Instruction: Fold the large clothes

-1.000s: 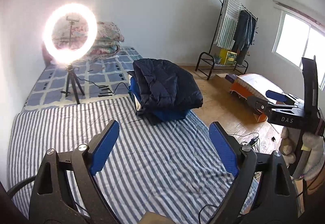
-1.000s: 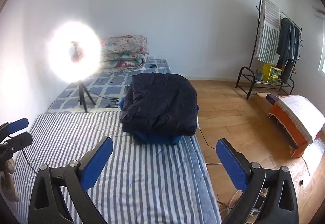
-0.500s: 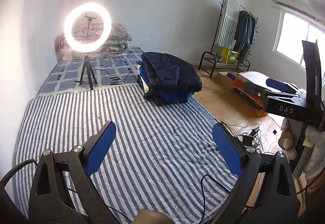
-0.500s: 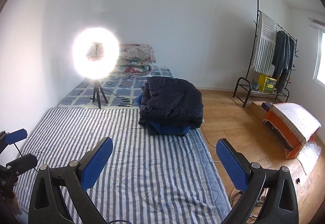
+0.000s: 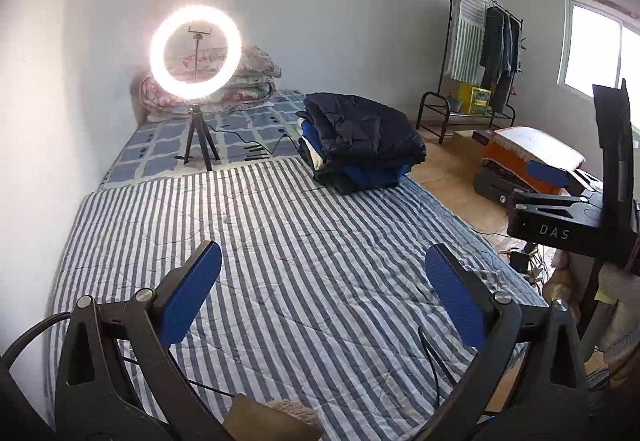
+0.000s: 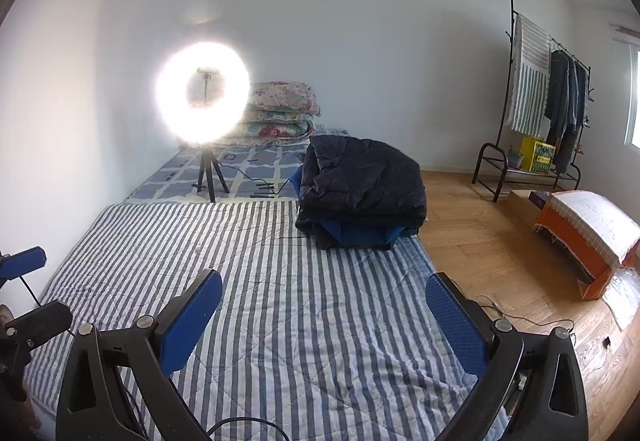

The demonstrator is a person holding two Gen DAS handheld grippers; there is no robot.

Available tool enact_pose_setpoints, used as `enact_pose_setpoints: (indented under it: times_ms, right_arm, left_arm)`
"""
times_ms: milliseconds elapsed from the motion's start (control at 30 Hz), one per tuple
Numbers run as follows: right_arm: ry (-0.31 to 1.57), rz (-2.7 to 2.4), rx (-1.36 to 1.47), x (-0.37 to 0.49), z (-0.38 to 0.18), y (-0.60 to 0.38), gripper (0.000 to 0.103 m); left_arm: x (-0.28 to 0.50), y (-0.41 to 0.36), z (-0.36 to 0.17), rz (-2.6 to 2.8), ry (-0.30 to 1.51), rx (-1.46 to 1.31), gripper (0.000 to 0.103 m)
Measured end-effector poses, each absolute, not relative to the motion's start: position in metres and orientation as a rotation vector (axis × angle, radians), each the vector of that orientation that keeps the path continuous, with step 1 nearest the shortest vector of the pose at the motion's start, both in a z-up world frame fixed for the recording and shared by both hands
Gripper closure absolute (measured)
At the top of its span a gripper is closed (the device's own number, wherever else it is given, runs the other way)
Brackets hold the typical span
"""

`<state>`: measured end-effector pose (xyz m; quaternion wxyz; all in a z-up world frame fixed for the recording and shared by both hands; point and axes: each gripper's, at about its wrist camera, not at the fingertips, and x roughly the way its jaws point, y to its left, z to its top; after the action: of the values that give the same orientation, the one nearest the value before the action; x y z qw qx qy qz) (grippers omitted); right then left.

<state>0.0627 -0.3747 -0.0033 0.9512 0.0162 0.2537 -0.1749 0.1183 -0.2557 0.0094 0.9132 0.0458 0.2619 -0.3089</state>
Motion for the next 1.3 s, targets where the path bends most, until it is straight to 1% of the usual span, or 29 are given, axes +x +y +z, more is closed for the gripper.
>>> enact_pose_setpoints:
  times_ms: [533,1300]
  right_arm:
    - [0.493,-0.414,0.096,0.060,-0.021,-0.390,0.000]
    - [0.503,-0.424,0.095,0.061,-0.026,-0.392,0.000]
  left_arm:
    - [0.115,-0.260,0.000,-0.591,0.539,0.138,0.000]
    - [0.110,-0.258,0.003,-0.593,0.518,0.149,0.000]
